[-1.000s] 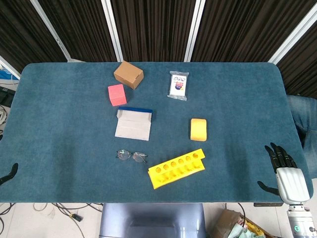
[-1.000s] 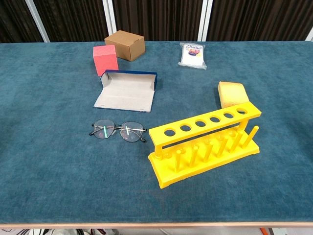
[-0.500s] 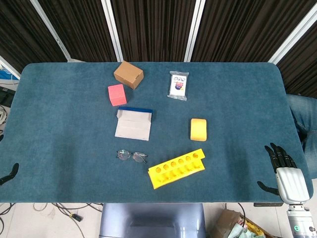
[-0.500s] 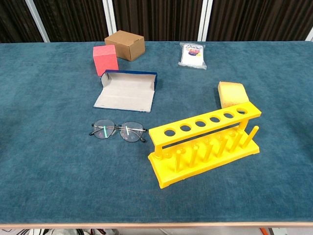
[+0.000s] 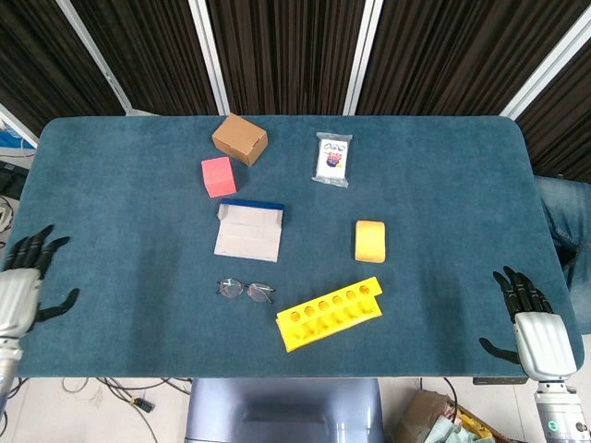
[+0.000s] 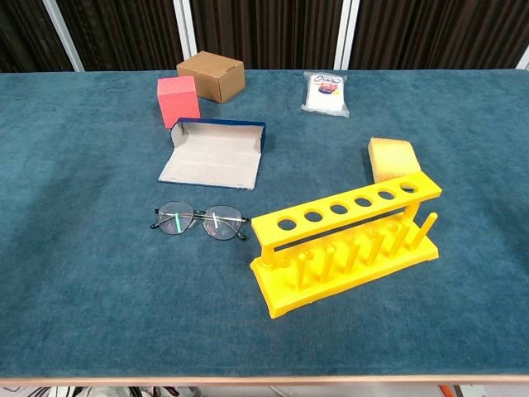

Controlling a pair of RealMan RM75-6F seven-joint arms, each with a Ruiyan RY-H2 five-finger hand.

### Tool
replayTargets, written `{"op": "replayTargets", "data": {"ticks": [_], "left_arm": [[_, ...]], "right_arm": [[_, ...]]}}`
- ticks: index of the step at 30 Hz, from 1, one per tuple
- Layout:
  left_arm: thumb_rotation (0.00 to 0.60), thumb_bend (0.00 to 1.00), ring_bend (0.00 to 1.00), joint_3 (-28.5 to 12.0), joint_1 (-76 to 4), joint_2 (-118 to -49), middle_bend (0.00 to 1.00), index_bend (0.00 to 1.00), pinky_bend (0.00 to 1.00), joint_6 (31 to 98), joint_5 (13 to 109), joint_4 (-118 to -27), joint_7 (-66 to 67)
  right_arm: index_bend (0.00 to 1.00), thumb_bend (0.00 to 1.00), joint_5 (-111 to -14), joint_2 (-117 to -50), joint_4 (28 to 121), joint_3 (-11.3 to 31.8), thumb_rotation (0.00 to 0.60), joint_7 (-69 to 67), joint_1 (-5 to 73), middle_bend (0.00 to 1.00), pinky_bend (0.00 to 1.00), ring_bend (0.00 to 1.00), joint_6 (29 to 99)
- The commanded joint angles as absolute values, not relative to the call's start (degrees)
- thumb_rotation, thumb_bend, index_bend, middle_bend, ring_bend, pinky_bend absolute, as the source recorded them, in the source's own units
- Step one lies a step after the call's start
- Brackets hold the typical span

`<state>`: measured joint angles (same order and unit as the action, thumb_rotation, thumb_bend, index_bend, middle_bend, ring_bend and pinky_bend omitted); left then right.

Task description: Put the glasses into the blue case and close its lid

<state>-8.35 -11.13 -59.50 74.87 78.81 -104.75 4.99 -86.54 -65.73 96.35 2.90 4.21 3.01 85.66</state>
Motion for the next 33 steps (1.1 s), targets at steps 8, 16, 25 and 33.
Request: {"op": "replayTargets", "data": {"ticks": [8,16,25,33], "left_arm": [[0.600,0.27,0.00,-14.4,-30.2,-63.0,0.01,0.26,0.00,55.2,60.8,-113.0,19.2],[0.600,0.31,0.00,-13.1,-39.8,-77.8,0.02,0.33,0.00,58.0,46.3,-107.7,34.2],[0.600,0.31,0.00,-12.2,-43.4,-86.2,0.04,0.42,0.00,63.1,42.8,-102.7,39.5],[0.600,0.33,0.00,-11.7,-45.6,-90.0,0.06,0.46,0.00,62.9,40.9,-99.6,40.7]], "right_arm": [[0.00,0.00,-86.1,-65.7,96.3,3.1,0.600,4.6,3.1,0.00,0.18,0.00,85.5],[0.00,0.00,-85.6,-65.5,96.5,3.2,0.600,4.0,3.1,0.00,0.18,0.00,85.1],[0.00,0.00,-85.5,-65.3,96.6,3.3,0.600,3.7,3.1,0.00,0.18,0.00,85.1],[0.00,0.00,-85.0,-65.2,96.7,3.4,0.600,3.3,3.2,0.00,0.18,0.00,84.7]]}}
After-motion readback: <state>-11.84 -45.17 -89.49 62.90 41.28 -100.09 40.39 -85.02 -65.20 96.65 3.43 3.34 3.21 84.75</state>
